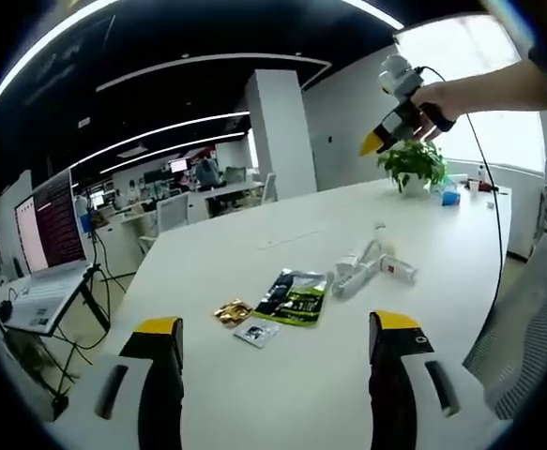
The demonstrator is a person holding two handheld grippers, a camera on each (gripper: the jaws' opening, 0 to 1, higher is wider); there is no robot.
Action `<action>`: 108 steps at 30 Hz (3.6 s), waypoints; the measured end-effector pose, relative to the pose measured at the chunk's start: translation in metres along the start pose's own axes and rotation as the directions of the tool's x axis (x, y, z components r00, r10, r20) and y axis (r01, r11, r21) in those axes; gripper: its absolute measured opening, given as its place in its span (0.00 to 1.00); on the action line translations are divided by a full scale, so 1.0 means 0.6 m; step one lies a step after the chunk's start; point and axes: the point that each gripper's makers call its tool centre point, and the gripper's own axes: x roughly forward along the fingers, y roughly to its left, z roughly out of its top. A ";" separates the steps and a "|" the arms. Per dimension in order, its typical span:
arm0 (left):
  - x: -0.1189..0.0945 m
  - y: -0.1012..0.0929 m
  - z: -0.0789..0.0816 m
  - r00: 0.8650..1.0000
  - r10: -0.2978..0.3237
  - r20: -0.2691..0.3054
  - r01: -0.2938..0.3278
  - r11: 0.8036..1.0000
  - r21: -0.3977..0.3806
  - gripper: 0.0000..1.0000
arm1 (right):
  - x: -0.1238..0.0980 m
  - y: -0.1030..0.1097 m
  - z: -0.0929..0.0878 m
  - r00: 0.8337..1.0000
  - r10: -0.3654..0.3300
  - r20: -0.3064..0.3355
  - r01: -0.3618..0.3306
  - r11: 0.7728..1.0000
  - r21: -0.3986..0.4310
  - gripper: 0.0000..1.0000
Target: Arrange the skincare products in the storage area until every visible bottle or jar stands upright without overlapping.
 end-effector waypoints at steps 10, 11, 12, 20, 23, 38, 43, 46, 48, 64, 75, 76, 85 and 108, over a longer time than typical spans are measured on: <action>0.000 0.001 -0.003 1.000 0.001 -0.012 -0.001 1.000 0.002 0.75 | 0.068 0.021 -0.071 0.984 0.104 -0.146 -0.060 0.959 0.276 0.67; 0.000 0.002 -0.002 1.000 0.004 -0.012 -0.004 1.000 0.004 0.75 | 0.080 0.019 -0.077 0.981 0.108 -0.162 -0.056 0.954 0.295 0.66; 0.000 0.003 -0.002 1.000 0.005 -0.013 -0.005 1.000 0.004 0.75 | 0.091 0.015 -0.079 0.979 0.114 -0.169 -0.056 0.946 0.318 0.66; 0.002 0.003 -0.006 1.000 0.007 -0.028 -0.007 1.000 -0.010 0.74 | 0.137 0.000 -0.112 0.965 0.114 -0.235 0.001 0.900 0.437 0.61; 0.001 0.003 -0.005 0.999 0.006 -0.032 -0.006 1.000 -0.009 0.74 | 0.151 -0.006 -0.125 0.958 0.112 -0.263 0.034 0.869 0.495 0.60; 0.002 0.007 -0.011 0.999 0.010 -0.048 -0.010 1.000 -0.013 0.74 | 0.220 -0.050 -0.182 0.918 0.038 -0.395 0.212 0.796 0.567 0.51; 0.003 0.010 -0.015 0.998 0.013 -0.056 -0.014 1.000 -0.019 0.74 | 0.233 -0.053 -0.195 0.903 0.029 -0.428 0.254 0.767 0.589 0.51; 0.004 0.012 -0.019 0.998 0.016 -0.061 -0.018 1.000 -0.021 0.74 | 0.237 -0.053 -0.205 0.895 0.012 -0.447 0.281 0.763 0.582 0.51; 0.005 0.014 -0.021 0.998 0.019 -0.066 -0.021 0.999 -0.026 0.74 | 0.239 -0.057 -0.214 0.883 -0.003 -0.470 0.305 0.764 0.569 0.51; 0.005 0.023 -0.032 0.995 0.046 -0.092 -0.050 0.998 -0.034 0.75 | 0.292 -0.077 -0.240 0.834 -0.054 -0.550 0.371 0.792 0.485 0.48; 0.007 0.024 -0.042 0.992 0.042 -0.118 -0.047 0.998 -0.038 0.75 | 0.312 -0.082 -0.237 0.818 -0.061 -0.572 0.324 0.871 0.370 0.41; 0.007 0.025 -0.042 0.992 0.043 -0.118 -0.048 0.998 -0.038 0.75 | 0.316 -0.077 -0.233 0.824 -0.052 -0.565 0.317 0.868 0.383 0.41; 0.006 0.028 -0.043 0.991 0.045 -0.124 -0.051 0.998 -0.047 0.74 | 0.326 -0.070 -0.236 0.775 -0.089 -0.626 0.186 0.978 0.091 0.45; 0.006 0.032 -0.048 0.989 0.054 -0.135 -0.061 0.997 -0.050 0.74 | 0.369 -0.082 -0.198 0.896 -0.076 -0.439 0.094 0.995 0.019 0.23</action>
